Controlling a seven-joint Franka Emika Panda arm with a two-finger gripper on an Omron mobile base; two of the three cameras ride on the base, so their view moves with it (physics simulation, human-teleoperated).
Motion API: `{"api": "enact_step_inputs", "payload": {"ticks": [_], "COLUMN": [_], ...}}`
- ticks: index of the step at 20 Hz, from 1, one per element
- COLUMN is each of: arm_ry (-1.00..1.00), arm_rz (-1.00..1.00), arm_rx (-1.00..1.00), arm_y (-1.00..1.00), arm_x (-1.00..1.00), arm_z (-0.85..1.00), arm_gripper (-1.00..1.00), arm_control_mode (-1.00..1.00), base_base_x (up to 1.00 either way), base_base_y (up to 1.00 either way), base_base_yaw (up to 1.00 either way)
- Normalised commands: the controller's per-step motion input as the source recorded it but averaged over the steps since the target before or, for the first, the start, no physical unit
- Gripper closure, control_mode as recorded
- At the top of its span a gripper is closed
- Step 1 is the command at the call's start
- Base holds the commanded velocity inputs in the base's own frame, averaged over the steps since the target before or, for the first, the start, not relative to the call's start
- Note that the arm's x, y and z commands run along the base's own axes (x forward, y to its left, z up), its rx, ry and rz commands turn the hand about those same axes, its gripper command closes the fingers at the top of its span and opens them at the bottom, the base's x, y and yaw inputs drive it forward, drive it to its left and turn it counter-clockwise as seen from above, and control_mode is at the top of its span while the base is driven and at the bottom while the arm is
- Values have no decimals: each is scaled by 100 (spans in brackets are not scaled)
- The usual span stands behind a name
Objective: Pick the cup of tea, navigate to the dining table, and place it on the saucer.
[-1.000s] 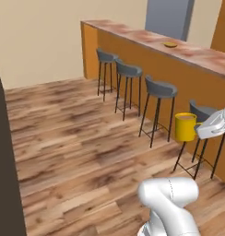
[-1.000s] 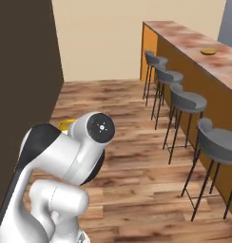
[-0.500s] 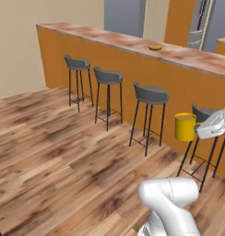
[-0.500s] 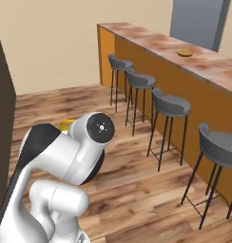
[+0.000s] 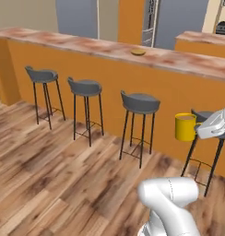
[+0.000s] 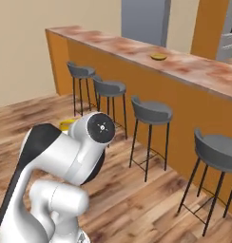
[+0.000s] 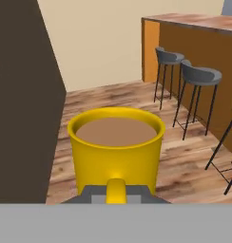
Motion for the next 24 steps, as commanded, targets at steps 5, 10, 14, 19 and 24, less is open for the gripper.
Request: {"api": "enact_step_inputs", "payload": {"ticks": [5,10,14,19,24], "arm_ry": [0,0,0,0,0], "arm_rz": [0,0,0,0,0], "arm_rx": [0,0,0,0,0], "arm_y": [0,0,0,0,0], "arm_x": [0,0,0,0,0], "arm_z": [0,0,0,0,0], "arm_gripper": [100,100,100,100,100], "arm_control_mode": [100,100,100,100,100], "base_base_x": [100,100,100,100,100], "base_base_y": [100,100,100,100,100], "base_base_yaw": [-46,-41,-45,-42,-22]}}
